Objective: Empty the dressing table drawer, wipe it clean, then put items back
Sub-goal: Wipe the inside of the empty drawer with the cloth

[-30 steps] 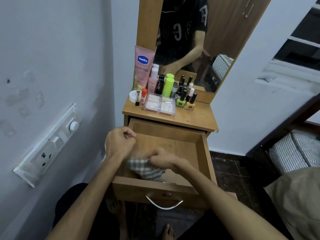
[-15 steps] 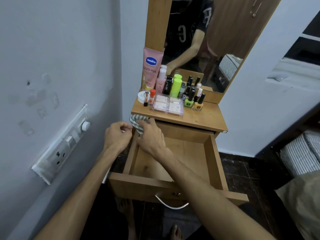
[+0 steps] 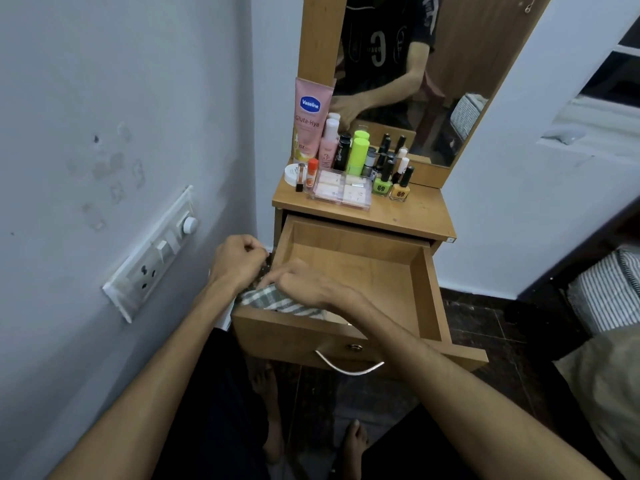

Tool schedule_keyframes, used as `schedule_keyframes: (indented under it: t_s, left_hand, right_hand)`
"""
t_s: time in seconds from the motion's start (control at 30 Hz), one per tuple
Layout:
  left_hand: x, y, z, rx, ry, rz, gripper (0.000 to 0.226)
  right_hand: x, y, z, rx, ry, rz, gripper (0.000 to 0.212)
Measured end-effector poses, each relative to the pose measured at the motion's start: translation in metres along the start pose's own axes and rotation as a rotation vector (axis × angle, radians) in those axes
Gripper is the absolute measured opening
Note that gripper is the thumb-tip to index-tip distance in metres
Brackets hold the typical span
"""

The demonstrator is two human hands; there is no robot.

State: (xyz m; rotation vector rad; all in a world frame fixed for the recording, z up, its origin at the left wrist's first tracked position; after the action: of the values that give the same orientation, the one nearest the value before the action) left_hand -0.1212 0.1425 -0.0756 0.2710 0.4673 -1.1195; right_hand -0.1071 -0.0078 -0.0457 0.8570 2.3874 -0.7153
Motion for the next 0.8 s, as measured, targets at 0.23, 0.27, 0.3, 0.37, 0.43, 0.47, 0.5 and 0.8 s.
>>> schedule_keyframes:
  t_s: [0.23,0.27,0.3,0.37,0.43,0.47,0.5,0.8]
  left_hand:
    - [-0.009,0.003,0.006,0.06,0.002,-0.153,0.026]
    - [-0.011,0.004,0.006,0.058,0.0,-0.154,0.026]
    - [-0.012,0.005,0.007,0.057,-0.011,-0.151,0.025]
    - [-0.01,0.004,0.009,0.049,-0.039,-0.137,0.024]
    - [-0.004,0.0,0.012,0.064,-0.018,-0.138,0.024]
    - [0.0,-0.003,0.014,0.085,0.008,-0.143,0.024]
    - [0.004,-0.007,0.016,0.107,0.038,-0.153,0.024]
    - [0.05,-0.036,0.039,0.238,0.27,-0.261,0.02]
  right_hand:
    - [0.005,-0.016,-0.011,-0.133,-0.114,0.093,0.02]
    - [0.009,-0.019,-0.012,-0.2,-0.179,0.117,0.024]
    - [0.012,-0.023,-0.014,-0.284,-0.254,0.137,0.025]
    - [0.017,-0.031,-0.015,-0.419,-0.405,0.119,0.024]
    - [0.017,-0.038,-0.016,-0.428,-0.462,0.08,0.024]
    - [0.014,-0.041,-0.015,-0.399,-0.45,0.073,0.024]
    - [0.009,-0.045,-0.013,-0.367,-0.43,0.071,0.024]
    - [-0.032,-0.099,0.035,-0.153,-0.351,0.112,0.016]
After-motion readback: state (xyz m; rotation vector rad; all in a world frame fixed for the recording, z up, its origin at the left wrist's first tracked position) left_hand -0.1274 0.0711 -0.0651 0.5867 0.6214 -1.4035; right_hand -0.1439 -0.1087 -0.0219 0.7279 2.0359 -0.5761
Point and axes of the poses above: each hand's wrist, its own y-axis towards the middle knuckle, its own x-axis out of the palm, z = x × y, the point moved 1 cm from there along y, towards the middle knuckle, and after that the axes turned 3 degrees about x, right-handed, at the moved point
